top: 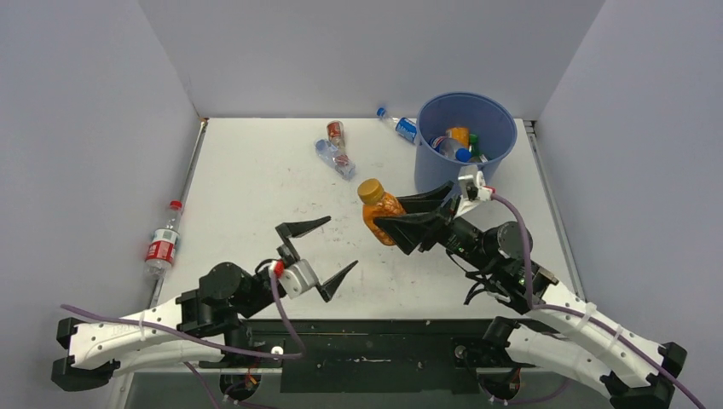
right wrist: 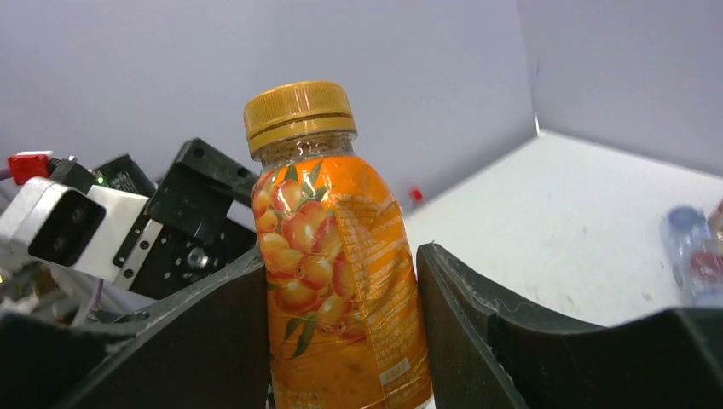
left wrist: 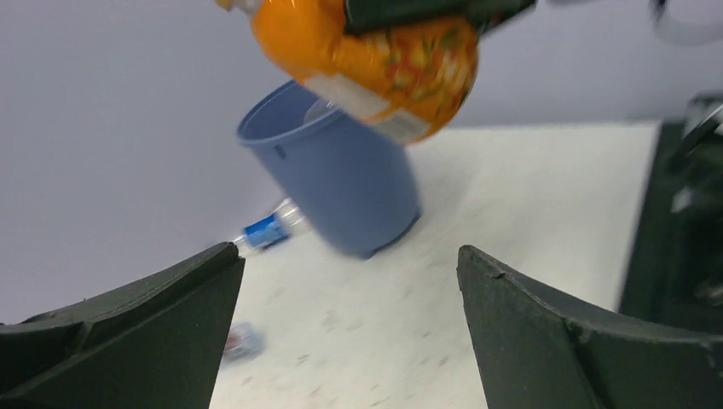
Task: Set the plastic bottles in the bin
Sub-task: Pick up the plastic bottle at the center of the board.
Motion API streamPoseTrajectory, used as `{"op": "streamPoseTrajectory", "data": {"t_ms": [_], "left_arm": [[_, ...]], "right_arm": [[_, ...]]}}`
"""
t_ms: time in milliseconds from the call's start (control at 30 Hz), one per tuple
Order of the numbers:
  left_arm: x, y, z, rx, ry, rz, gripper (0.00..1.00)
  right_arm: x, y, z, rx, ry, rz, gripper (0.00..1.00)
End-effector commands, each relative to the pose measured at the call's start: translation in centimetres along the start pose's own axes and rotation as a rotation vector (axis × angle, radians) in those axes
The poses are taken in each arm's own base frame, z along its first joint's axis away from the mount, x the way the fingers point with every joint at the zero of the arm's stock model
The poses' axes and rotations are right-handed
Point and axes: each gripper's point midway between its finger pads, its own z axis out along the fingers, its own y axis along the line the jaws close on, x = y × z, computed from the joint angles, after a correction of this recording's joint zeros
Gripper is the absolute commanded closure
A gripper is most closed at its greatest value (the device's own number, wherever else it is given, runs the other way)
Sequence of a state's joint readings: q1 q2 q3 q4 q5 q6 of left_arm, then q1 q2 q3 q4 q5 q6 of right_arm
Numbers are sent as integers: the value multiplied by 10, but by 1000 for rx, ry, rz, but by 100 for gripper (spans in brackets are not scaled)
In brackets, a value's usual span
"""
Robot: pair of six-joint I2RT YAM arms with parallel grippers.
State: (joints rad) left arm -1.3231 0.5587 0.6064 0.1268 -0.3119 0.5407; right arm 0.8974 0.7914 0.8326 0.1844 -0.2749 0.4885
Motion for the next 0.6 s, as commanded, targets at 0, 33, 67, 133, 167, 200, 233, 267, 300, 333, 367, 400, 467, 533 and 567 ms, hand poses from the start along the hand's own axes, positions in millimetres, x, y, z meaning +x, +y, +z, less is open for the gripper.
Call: {"op": "streamPoseTrajectory", "data": {"t_ms": [0,33,67,133,167,200,233,267,300,333,367,400,467,533,567], "left_arm": [[-67,-30,8,170,-162,-566,4],[-74,-36,10,201,-189,-611,4],[-80,-42,10,239,-218,-644,4],[-90,-46,13,275,-261,-692,4],[-94,-47,14,292,-276,-708,4],[-97,-46,16,302,-283,-725,4],[-99,-44,18,313,-288,-742,4],[-100,-41,19,318,-291,-768,4],[-99,-37,21,318,-294,-790,4],[-97,-32,23,314,-297,-813,4],[-95,-26,25,307,-300,-838,4],[-94,-22,26,309,-308,-859,4],[-90,-15,28,315,-313,-899,4],[-88,-10,30,321,-318,-937,4],[-88,-9,31,327,-324,-946,4]], "right_arm": [[-54,9,2,-63,-333,65,58],[-54,12,2,-87,-352,87,59],[-54,15,2,-113,-370,107,59],[-54,22,2,-169,-389,144,59],[-53,24,3,-187,-391,157,59],[-53,27,3,-205,-395,171,59],[-53,29,3,-222,-400,185,59],[-54,30,2,-234,-407,196,59],[-54,31,1,-243,-410,208,59],[-53,33,0,-252,-411,211,59],[-53,33,0,-257,-411,215,59],[-53,34,0,-263,-408,216,59],[-52,35,0,-269,-405,218,59],[-51,36,1,-273,-401,216,59],[-50,36,1,-274,-399,216,59]]}}
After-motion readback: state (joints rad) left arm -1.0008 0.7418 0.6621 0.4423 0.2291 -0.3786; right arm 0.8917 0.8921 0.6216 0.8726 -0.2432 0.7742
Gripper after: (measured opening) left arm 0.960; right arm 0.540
